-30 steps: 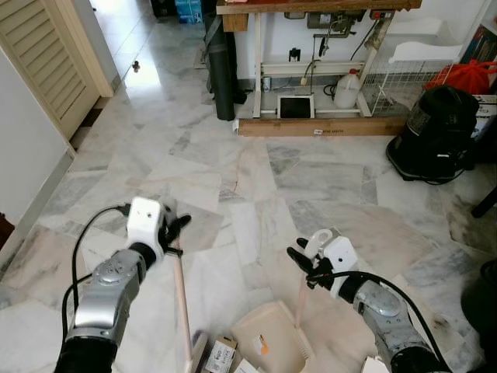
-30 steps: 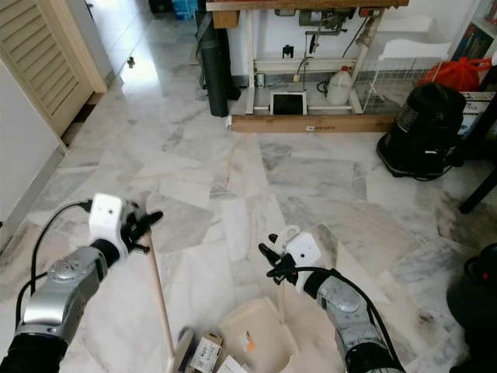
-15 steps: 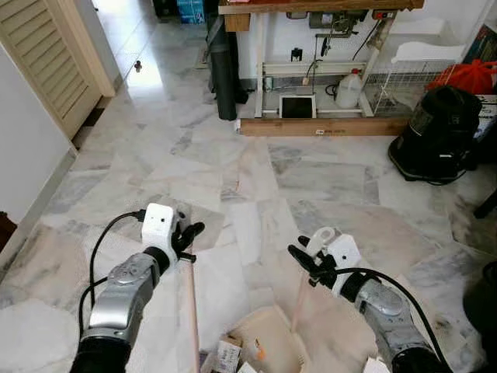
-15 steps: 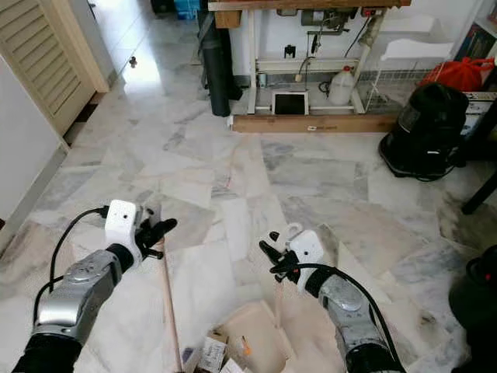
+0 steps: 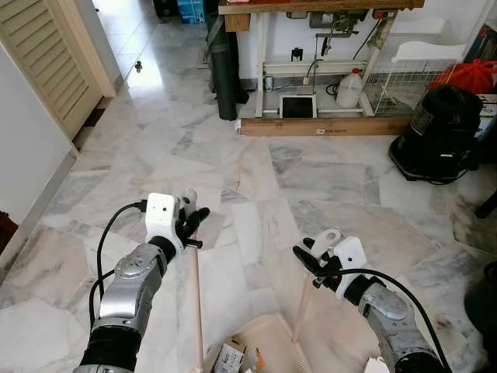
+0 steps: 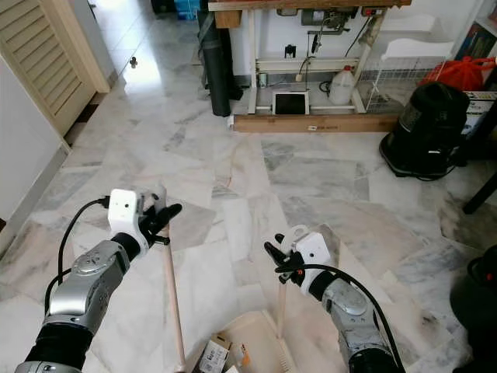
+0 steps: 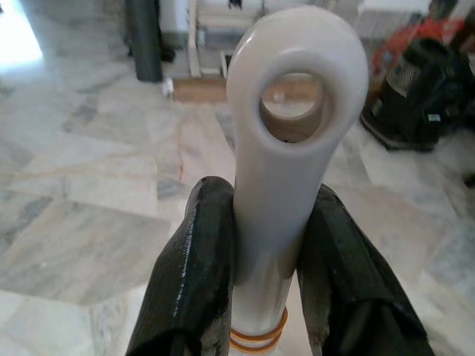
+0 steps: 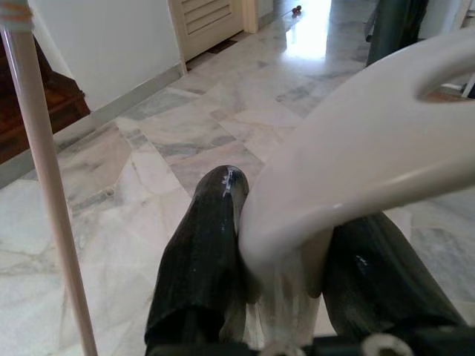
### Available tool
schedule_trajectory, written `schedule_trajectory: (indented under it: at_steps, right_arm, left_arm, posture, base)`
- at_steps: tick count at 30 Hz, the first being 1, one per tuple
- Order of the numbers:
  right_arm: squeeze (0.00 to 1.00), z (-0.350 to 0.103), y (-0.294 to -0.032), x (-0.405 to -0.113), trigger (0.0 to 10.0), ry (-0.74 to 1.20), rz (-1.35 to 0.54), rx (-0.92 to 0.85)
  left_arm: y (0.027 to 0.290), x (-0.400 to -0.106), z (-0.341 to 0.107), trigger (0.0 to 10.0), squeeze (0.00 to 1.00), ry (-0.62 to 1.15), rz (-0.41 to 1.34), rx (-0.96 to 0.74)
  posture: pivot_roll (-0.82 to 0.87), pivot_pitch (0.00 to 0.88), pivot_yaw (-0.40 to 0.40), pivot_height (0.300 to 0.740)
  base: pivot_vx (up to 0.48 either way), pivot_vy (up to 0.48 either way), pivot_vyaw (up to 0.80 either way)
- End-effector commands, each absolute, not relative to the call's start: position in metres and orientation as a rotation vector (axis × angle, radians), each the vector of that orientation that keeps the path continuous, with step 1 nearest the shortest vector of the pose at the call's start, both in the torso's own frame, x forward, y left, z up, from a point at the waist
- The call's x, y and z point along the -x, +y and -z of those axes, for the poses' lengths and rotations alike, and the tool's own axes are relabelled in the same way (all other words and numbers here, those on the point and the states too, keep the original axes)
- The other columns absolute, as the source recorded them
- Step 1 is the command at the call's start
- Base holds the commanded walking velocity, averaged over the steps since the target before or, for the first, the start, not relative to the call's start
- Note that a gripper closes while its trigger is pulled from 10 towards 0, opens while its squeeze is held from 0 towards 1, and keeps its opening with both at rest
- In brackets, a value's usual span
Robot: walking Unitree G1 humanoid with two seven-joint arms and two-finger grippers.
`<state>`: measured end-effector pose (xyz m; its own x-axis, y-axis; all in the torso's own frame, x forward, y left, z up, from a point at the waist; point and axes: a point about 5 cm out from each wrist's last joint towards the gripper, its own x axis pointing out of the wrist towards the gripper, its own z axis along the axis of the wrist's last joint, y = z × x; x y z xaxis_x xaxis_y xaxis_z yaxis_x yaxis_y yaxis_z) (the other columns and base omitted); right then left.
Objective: Sweep floor
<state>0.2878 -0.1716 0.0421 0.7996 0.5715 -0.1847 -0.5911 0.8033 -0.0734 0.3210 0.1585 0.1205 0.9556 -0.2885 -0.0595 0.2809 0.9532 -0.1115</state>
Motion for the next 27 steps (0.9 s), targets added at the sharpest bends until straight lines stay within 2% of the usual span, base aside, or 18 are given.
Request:
schedule_trajectory:
  at_steps: [1,17,27]
  right_arm:
    - [0.0,-0.05,-0.169,-0.292,10.0,0.116,-0.615,0.104]
    - [0.0,-0.05,-0.169,-0.293,10.0,0.126,-0.624,0.094]
    - [0.0,-0.05,-0.166,-0.29,10.0,0.147,-0.706,0.078]
  left_arm:
    - [0.157,-0.326,-0.138,10.0,0.0,-0.025,0.279,0.227]
    - [0.162,-0.329,-0.139,10.0,0.0,-0.07,0.206,0.431]
    - [0.144,-0.333,-0.14,10.0,0.0,-0.077,0.244,0.511]
  posture:
    - [-0.06,0.02,0.066,0.74]
    - [-0.05,0.046,0.062,0.74]
    - [-0.06,0.051,0.059,0.74]
  base:
    - [0.0,0.0,0.0]
    - [0.0,0.0,0.0]
    - [0.0,0.0,0.0]
